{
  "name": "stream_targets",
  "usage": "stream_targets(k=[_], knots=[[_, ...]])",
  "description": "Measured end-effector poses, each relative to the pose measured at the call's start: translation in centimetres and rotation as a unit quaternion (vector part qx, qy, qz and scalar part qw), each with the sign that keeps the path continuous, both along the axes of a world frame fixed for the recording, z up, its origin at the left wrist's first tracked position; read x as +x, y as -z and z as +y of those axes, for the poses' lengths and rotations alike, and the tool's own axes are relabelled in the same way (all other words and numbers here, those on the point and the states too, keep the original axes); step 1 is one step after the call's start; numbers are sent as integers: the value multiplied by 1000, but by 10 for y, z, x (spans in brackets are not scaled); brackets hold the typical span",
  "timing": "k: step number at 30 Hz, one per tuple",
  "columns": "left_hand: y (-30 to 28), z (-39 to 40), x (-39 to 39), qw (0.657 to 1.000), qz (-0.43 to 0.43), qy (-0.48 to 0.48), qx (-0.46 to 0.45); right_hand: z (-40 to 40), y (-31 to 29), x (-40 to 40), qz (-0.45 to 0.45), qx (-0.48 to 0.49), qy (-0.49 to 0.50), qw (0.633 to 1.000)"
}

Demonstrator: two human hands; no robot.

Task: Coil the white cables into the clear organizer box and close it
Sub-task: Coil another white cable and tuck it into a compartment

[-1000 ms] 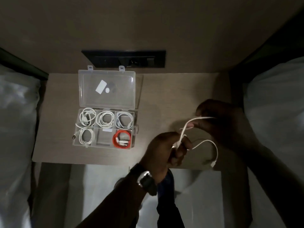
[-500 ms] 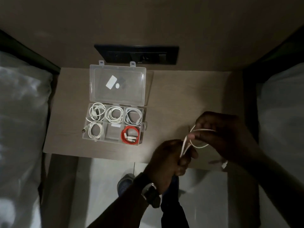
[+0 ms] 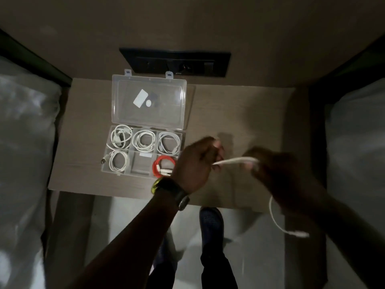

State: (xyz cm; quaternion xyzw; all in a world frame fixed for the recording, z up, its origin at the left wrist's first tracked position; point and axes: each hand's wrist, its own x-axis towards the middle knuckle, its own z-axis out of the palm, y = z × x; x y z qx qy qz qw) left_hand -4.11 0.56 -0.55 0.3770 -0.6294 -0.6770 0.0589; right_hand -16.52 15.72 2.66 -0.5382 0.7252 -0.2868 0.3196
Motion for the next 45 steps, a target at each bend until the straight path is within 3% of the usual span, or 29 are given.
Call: stream_targets(k=[2, 3, 5, 7, 9, 11, 14, 16, 18, 20, 23, 25, 29, 32, 34, 35, 37, 41, 43, 45], knots=[[2, 14, 0, 993, -11, 75, 87, -21, 6, -27, 25, -34, 127, 991], [-2, 16, -2, 982, 16, 67, 178, -31, 11, -38, 10, -48, 176, 983], [-11, 11, -7, 923, 123, -17, 365, -46, 28, -35, -53, -52, 216, 974], [-16, -3, -13, 865, 216, -159, 423, -47, 45, -5, -53, -27, 181, 982], [-17, -20, -14, 852, 233, -283, 373, -38, 55, 26, -47, -7, 107, 993], [-10, -33, -11, 888, 211, -315, 262, -20, 55, 50, -47, 27, 11, 998], [0, -34, -3, 976, 97, -190, 50, -6, 37, 57, -44, 49, -62, 996], [2, -19, 5, 999, 13, -34, 13, -12, 26, 33, 3, 6, -8, 1000], [0, 1, 15, 996, -15, 66, 62, -26, 22, 0, 71, -59, 86, 992], [-7, 13, 18, 982, 17, 76, 173, -43, 22, -24, 1, -75, 167, 983], [-20, 4, 14, 914, 161, -55, 369, -54, 44, -16, -88, -35, 203, 975], [-21, -9, 11, 879, 221, -161, 391, -45, 51, 18, -101, -9, 159, 982], [-8, -15, 16, 946, 144, -215, 198, -15, 42, 76, -65, 96, 22, 993], [5, -9, 31, 991, 79, -106, 30, -13, 20, 71, -16, 72, -10, 997], [11, 0, 42, 997, 26, 5, -69, -23, 4, 55, 9, 20, -38, 999], [11, 6, 46, 996, 6, 36, -77, -29, -2, 47, 27, 1, -34, 999], [7, 14, 49, 999, -21, 38, -11, -39, -6, 39, 43, -13, 7, 999], [-6, 2, 51, 984, -75, -15, 158, -43, 8, 51, -7, -78, 78, 994], [-10, -9, 56, 969, -83, 6, 231, -43, 18, 64, -96, -95, 124, 983], [-10, -15, 65, 950, -95, 54, 291, -44, 26, 76, -256, -85, 167, 948]])
